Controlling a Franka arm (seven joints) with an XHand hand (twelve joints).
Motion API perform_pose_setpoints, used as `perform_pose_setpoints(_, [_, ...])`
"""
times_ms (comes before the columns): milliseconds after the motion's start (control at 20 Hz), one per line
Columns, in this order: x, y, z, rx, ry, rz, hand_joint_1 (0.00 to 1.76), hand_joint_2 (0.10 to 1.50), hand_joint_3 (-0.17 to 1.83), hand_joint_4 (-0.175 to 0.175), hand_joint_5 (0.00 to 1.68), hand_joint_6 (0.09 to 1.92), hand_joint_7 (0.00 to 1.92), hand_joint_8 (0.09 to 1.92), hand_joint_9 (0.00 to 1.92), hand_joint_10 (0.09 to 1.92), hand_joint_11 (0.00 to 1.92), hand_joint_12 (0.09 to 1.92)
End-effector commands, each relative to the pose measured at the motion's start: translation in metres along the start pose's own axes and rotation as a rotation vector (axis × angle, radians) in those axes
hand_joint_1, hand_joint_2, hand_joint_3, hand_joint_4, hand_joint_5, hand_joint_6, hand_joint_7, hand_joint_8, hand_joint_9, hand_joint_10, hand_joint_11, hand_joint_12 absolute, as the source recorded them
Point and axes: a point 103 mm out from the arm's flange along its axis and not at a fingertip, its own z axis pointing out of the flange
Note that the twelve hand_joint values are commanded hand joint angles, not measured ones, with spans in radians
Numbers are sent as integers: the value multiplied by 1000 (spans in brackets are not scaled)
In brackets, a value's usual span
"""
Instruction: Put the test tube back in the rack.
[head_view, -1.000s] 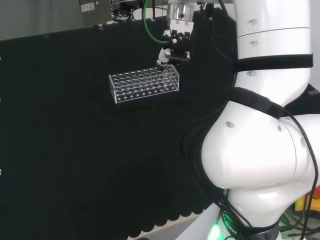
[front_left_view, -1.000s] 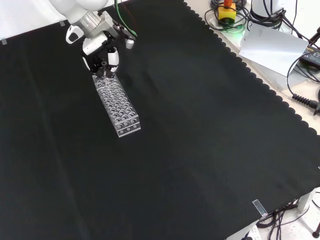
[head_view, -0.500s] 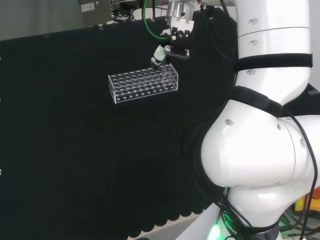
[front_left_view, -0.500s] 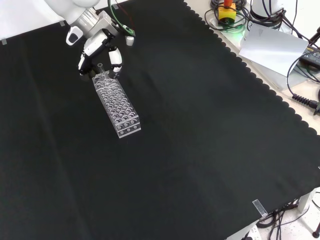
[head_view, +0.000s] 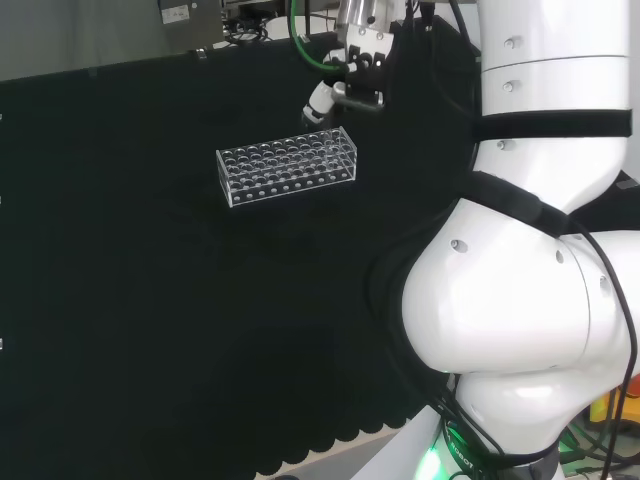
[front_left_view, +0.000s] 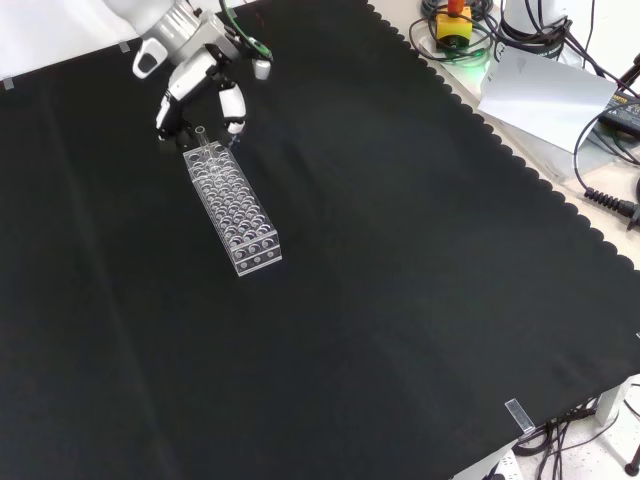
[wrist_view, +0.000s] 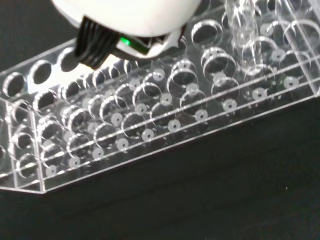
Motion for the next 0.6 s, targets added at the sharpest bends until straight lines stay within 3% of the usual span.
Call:
perform_pose_setpoints(50, [6, -20, -32, -43, -9, -19, 1021, 545, 656, -84, 327, 467, 410, 939, 535, 907, 316, 1500])
perform_pose_setpoints(600, [28, -73, -108, -147, -45, -50, 1017, 550, 648, -83, 332, 441, 399, 939, 525, 906, 311, 1500])
